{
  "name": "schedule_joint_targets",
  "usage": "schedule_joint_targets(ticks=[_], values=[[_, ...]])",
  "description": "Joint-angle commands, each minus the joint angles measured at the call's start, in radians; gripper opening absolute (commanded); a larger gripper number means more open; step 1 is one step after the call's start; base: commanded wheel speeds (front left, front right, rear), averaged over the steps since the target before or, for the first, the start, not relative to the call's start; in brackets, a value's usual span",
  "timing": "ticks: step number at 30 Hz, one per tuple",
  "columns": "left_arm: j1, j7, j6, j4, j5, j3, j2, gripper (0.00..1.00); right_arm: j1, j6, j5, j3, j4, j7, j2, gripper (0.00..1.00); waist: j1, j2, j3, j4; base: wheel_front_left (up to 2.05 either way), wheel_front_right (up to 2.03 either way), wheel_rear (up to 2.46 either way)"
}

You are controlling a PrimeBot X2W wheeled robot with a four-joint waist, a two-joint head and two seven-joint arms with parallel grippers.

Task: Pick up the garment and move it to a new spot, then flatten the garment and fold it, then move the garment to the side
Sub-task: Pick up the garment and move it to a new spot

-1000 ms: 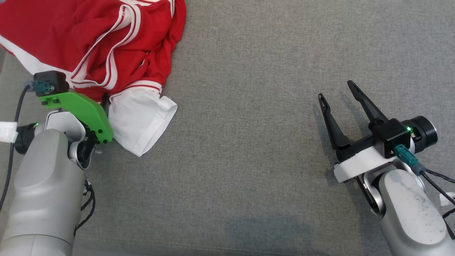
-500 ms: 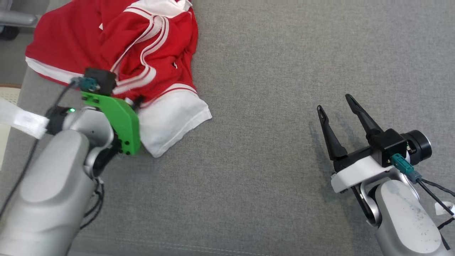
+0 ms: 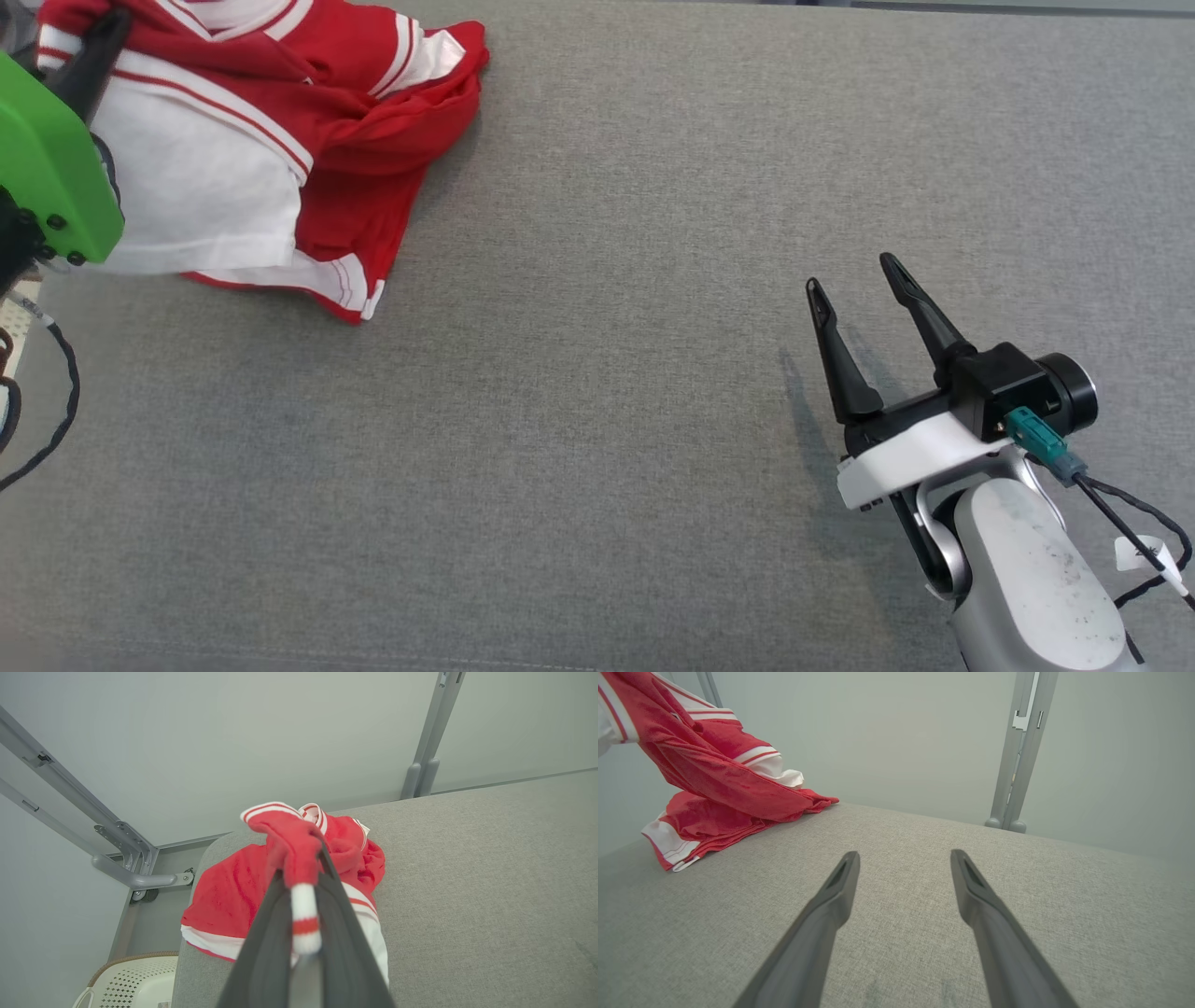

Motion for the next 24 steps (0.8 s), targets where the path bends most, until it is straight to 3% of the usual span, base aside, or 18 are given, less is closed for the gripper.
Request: schedule_joint_targets(ticks=[1, 7, 11, 16, 24], values=[[-0.027, 0.011, 0.006, -0.034, -0.015, 0.010, 0.001, 0.00, 0.005, 0.000, 0.012, -0.008, -0.002, -0.003, 0.006, 1.00, -0.0001, 0.0000, 0.006, -0.031, 0.00, 0.00, 0.00], [-0.109, 0.067, 0.002, -0.161, -0.062, -0.024, -0.054, 0.00, 0.009, 0.000, 0.009, -0.041, -0.013, -0.003, 0.021, 1.00, -0.0001, 0.0000, -0.005, -0.088, 0.00, 0.00, 0.00], [-0.160, 0.108, 0.001, -0.233, -0.094, -0.075, -0.119, 0.00, 0.004, 0.000, 0.014, -0.052, -0.021, -0.003, 0.034, 1.00, -0.0001, 0.0000, -0.018, -0.139, 0.00, 0.00, 0.00], [-0.200, 0.145, 0.041, -0.293, -0.150, -0.121, -0.221, 0.00, 0.016, 0.000, 0.023, -0.054, -0.022, -0.003, 0.042, 1.00, -0.0001, 0.0000, -0.036, -0.218, 0.00, 0.00, 0.00], [-0.229, 0.167, 0.100, -0.321, -0.189, -0.162, -0.323, 0.00, 0.035, 0.000, 0.064, -0.064, -0.033, -0.003, 0.047, 1.00, -0.0001, 0.0000, -0.038, -0.342, 0.00, 0.00, 0.00]])
